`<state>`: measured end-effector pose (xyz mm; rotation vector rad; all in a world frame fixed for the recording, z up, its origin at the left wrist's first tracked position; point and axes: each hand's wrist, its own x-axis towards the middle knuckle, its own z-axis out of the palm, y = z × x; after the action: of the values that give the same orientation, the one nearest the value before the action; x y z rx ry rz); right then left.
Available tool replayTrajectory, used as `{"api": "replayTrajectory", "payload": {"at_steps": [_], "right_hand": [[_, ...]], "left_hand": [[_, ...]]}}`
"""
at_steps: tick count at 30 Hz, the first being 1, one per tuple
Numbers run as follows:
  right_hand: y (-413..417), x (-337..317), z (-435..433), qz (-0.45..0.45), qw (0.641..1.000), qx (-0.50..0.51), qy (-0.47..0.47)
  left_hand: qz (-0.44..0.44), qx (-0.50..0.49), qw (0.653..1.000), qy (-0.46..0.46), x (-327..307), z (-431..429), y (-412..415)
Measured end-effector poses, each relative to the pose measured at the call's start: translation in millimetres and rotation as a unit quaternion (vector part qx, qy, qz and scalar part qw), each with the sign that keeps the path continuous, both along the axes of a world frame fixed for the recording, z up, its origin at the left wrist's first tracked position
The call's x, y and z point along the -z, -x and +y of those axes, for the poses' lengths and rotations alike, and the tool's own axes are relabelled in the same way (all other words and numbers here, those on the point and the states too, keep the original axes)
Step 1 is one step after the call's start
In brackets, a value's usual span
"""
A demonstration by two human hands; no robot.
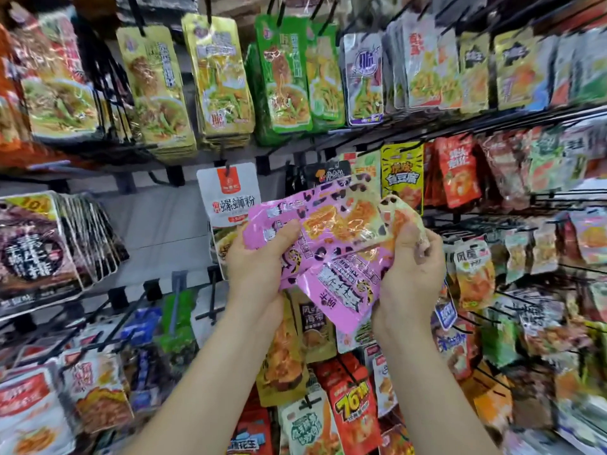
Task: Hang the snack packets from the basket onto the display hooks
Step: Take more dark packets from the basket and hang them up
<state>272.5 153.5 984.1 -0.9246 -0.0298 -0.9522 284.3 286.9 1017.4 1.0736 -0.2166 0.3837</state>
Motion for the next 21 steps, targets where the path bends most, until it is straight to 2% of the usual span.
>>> {"api": "replayTrajectory", "payload": {"at_steps": [2,4,7,11,14,17,21], "right_hand": [[3,-2,-12,0.005,0.998,0.063,0.029],[6,-8,-31,0.013,0.987,0.125,0.098],[6,-27,-55,0.004,0.977,0.184,0.110],[0,-56,-56,-0.053,0.977,0.195,0.074],[-2,-68,-42,-0.091,0.972,0.178,0.127],[-8,-73,-27,-0.102,0.976,0.123,0.149],[-19,-71,-21,-0.096,0.984,0.122,0.084]], "left_hand": [[-0.025,-0.056,0.998,-0.002,-4,7,-1],[-0.074,-0.150,0.982,-0.082,-12,22,3],[-0.151,-0.263,0.921,-0.245,-31,49,15],[-0.129,-0.159,0.903,-0.377,-33,50,37],[-0.154,-0.092,0.856,-0.484,-19,43,45],[-0.179,-0.065,0.820,-0.540,-20,46,41],[-0.195,-0.033,0.801,-0.565,-25,47,43]]}}
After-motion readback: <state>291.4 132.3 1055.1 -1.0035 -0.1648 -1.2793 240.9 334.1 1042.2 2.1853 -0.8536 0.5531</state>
